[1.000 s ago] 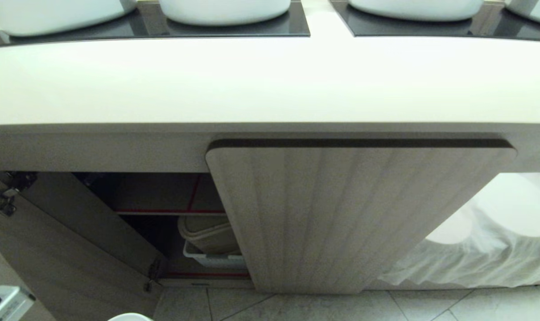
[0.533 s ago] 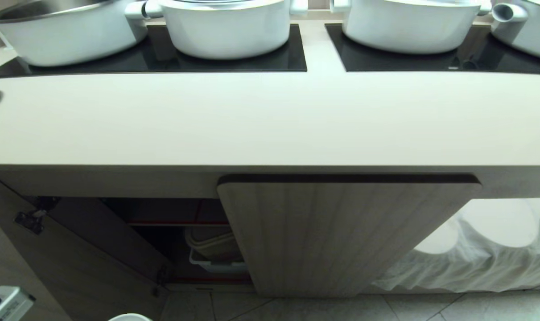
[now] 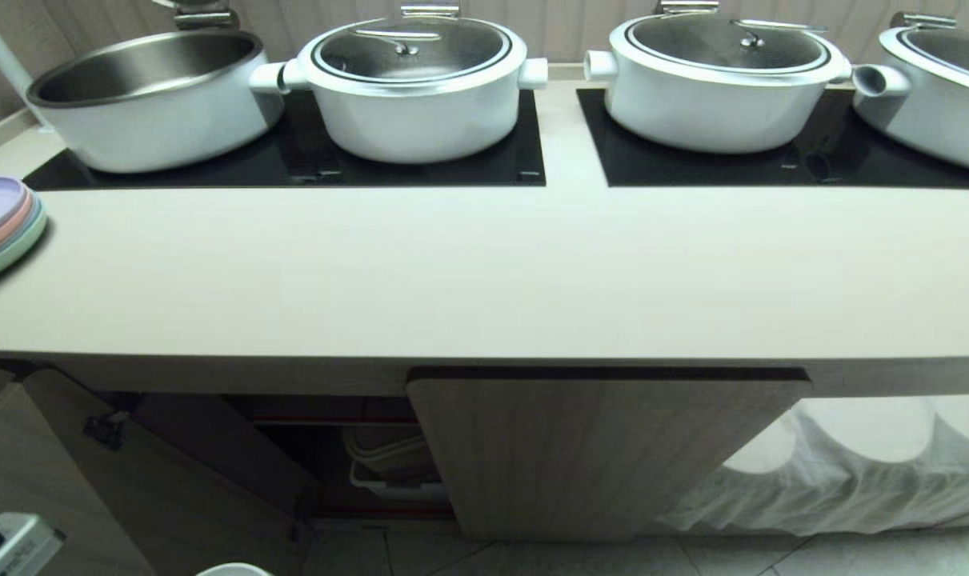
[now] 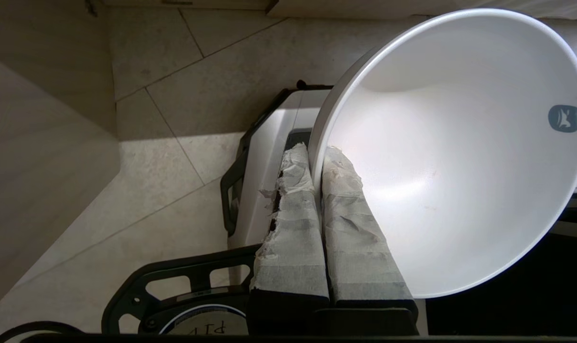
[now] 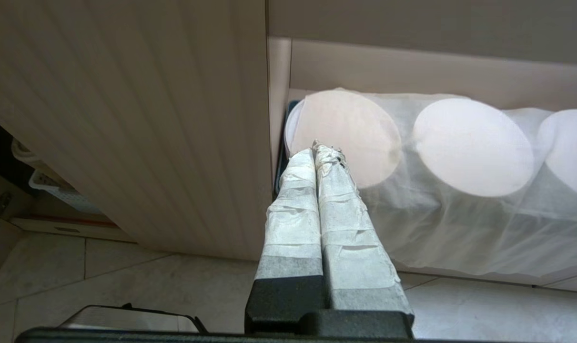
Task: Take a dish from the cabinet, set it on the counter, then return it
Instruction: Place it on the table
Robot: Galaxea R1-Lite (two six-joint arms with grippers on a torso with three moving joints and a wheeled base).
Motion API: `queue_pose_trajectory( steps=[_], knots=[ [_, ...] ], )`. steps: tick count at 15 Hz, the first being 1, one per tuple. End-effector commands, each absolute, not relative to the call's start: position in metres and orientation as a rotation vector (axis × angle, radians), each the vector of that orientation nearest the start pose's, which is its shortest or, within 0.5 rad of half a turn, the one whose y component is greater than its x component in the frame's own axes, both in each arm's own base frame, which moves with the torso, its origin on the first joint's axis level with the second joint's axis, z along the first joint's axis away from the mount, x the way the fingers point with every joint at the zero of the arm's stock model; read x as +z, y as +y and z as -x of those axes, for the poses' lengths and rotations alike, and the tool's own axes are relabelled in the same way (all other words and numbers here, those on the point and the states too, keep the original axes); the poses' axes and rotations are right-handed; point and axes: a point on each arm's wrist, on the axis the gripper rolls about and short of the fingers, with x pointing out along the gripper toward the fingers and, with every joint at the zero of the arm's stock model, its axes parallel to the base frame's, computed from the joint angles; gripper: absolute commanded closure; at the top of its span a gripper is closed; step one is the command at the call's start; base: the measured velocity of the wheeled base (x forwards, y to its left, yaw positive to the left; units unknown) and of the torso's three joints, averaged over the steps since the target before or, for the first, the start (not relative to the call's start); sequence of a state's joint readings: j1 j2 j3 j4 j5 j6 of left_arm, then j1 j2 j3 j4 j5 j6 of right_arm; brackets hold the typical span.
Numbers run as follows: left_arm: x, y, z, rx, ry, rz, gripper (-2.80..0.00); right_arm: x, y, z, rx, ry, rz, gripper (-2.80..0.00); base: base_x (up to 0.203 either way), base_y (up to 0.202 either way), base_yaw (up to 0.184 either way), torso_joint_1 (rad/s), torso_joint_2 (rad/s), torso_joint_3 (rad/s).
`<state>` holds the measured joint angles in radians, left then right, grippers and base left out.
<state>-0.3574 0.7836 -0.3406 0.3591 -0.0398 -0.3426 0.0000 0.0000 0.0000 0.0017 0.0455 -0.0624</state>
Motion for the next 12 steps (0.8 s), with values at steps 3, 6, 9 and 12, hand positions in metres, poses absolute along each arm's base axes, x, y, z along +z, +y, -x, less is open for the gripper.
queue_pose_trajectory(
  steps=[3,6,9,12],
  knots=[
    [0.1315,-0.0181,-0.046,-0.231,0.853,0.194,0.0,0.0753,0.001,0.0228,0.046,0.0,0.064,0.0,0.0,0.0,0.0,0.272,-0.59,-0.311],
    [0.1337,-0.0184,-0.0467,-0.233,0.846,0.195,0.0,0.0753,0.001,0.0228,0.046,0.0,0.064,0.0,0.0,0.0,0.0,0.241,-0.51,-0.266],
    [0.1349,-0.0187,-0.0473,-0.235,0.844,0.195,0.0,0.0752,0.001,0.0228,0.046,0.002,0.061,0.0,0.0,0.0,0.0,0.192,-0.38,-0.203],
    [0.1348,-0.0187,-0.0474,-0.234,0.846,0.195,0.0,0.0752,0.001,0.0228,0.045,0.002,0.061,0.0,0.0,0.0,0.0,0.177,-0.35,-0.178]
  ],
)
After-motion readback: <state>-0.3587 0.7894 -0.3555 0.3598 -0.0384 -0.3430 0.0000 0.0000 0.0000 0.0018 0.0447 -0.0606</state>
